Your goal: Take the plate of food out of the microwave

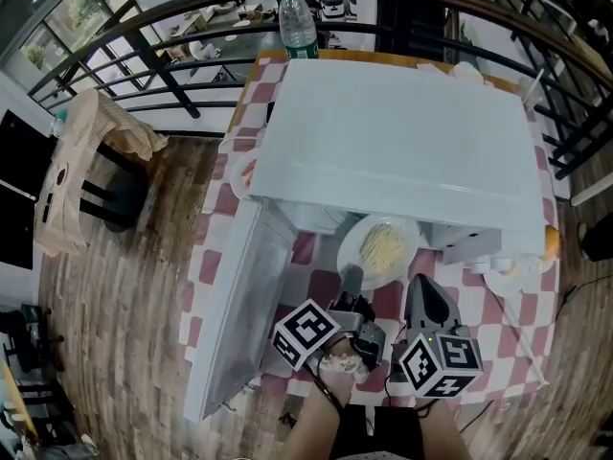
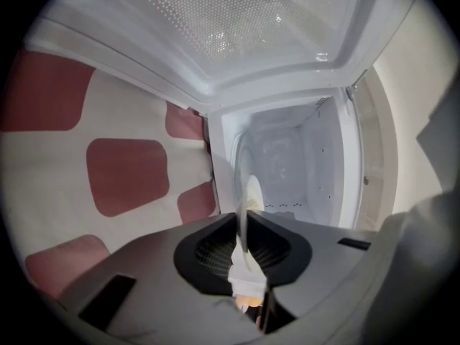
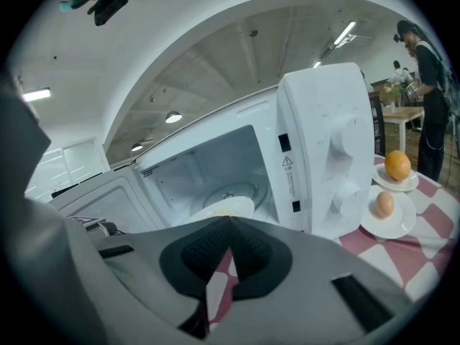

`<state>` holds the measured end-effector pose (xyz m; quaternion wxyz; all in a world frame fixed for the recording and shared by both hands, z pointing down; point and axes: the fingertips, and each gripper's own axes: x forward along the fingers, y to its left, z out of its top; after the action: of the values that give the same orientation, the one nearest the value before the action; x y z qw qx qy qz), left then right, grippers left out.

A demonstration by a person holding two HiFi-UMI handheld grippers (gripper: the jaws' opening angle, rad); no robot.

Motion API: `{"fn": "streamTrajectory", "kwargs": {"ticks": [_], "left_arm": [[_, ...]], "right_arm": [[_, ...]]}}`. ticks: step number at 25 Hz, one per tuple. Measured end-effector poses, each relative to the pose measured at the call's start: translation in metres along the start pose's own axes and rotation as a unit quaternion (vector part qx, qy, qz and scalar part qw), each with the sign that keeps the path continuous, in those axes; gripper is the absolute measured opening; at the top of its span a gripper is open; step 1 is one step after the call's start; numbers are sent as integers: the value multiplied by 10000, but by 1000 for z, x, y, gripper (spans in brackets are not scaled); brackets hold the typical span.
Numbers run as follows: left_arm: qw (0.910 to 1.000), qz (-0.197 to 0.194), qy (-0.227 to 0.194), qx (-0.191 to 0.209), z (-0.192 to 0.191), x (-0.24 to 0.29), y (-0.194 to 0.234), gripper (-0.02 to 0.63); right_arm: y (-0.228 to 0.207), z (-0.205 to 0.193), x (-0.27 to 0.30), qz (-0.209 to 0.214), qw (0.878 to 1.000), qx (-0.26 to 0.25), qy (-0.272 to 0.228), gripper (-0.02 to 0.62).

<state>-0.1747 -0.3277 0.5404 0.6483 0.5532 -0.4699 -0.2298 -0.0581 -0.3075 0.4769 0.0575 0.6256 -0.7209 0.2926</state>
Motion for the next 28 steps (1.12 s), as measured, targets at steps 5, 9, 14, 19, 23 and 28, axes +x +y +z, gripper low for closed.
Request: {"fn": "streamTrajectory", "kwargs": {"ticks": [5,9,14,19,23,28], "left_arm": [[9999,-73,83,108,-5,-10,-6,56],[9997,-164,47,174,-9,-18,-13,57],[9995,-238,-39,182,-21,-30,-19,57],[9991,-303,-272,133,-35,-47,-23,57],[9984,-320,-461,65,-47,-66,-23,57],[9971,-344,-674,9,-62,-91,-19,57]], "right_arm": [[3,0,-10,-56,9999,14,-99,-6],[6,5,-20,2,9998,-34,-216,-6],[6,8,-34,129,9995,-110,-275,-6],[5,8,-54,350,9985,-258,-326,-6],[7,10,-74,521,9968,-397,-448,-6],[9,10,-98,733,9940,-511,-637,-6]]}}
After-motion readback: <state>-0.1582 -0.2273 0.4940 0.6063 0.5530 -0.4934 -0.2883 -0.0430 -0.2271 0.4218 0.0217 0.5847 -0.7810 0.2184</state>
